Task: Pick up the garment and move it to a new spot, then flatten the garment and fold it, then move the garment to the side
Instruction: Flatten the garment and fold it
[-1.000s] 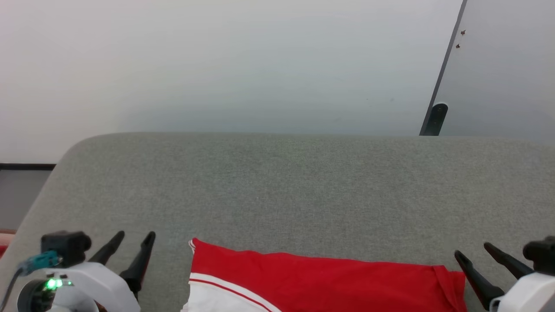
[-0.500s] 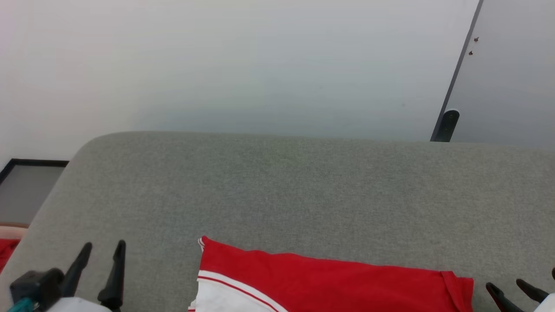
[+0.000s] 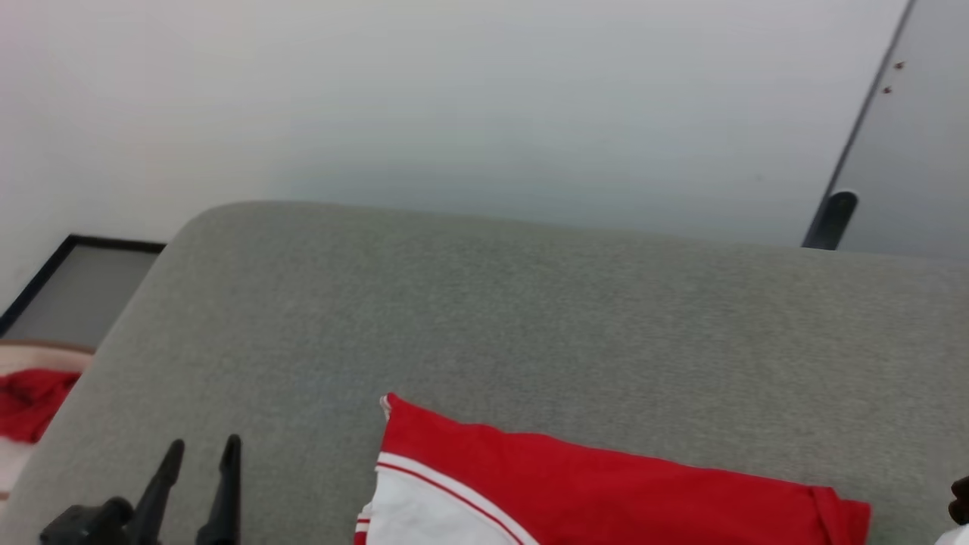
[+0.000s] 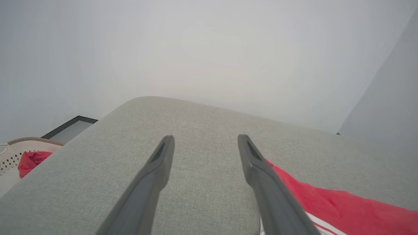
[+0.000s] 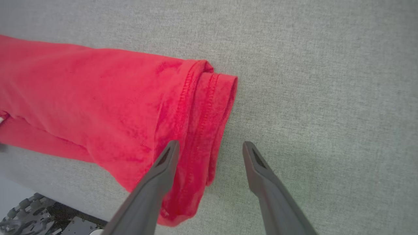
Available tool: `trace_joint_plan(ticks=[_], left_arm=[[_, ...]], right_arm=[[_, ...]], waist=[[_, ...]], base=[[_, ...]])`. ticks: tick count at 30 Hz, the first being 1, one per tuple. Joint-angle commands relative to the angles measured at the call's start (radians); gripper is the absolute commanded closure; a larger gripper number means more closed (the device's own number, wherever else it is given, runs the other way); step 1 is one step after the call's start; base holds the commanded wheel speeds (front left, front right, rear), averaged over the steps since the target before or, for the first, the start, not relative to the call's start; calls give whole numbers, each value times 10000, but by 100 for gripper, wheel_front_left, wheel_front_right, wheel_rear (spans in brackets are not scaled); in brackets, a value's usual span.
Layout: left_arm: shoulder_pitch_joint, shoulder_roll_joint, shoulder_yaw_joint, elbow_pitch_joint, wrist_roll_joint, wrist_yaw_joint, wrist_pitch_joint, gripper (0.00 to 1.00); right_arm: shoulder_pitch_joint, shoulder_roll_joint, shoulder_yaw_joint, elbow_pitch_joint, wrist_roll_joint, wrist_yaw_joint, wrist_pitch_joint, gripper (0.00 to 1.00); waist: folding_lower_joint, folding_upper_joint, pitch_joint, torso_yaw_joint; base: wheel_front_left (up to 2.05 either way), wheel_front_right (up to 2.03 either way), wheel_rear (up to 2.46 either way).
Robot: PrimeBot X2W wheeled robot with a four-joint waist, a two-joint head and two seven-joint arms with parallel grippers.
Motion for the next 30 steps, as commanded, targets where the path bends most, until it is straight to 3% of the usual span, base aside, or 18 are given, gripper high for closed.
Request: trace_joint_plan(ticks=[1, 9, 19, 20, 21, 22, 30], left_arm=[[-162, -83, 24, 23, 85, -79, -3, 0], [-709, -652, 88, 428, 525, -609, -3, 0], [-1159, -1093, 180, 757, 558, -1000, -3, 0], [-1166, -1105, 180, 797, 556, -1036, -3, 0], [-1165, -1126, 185, 835, 556, -1047, -5, 0], [-1170, -1155, 194, 865, 554, -1052, -3, 0], [-1235, -1272, 235, 1005, 626, -1170, -4, 0]], right_arm=[[-183, 23, -74, 52, 3, 3, 54, 0], [-965, 325, 259, 1148, -266, 3, 600, 0], [-1763, 629, 848, 2822, -346, 1, 503, 0], [-1812, 583, 924, 2980, -335, 1, 485, 14], [-1870, 509, 998, 3112, -368, -4, 456, 63], [-1917, 424, 1075, 3215, -389, -7, 420, 100], [-2345, 79, 1163, 4128, -81, -34, -144, 100]], waist=[[0, -1, 261, 299], [0, -1, 828, 882], [0, -1, 986, 1061], [0, -1, 980, 1075], [0, -1, 981, 1083], [0, -1, 984, 1086], [0, -1, 953, 1079]], base=[[0, 0, 0], [0, 0, 0], [0, 0, 0], [0, 0, 0], [0, 0, 0], [0, 0, 0], [0, 0, 0]])
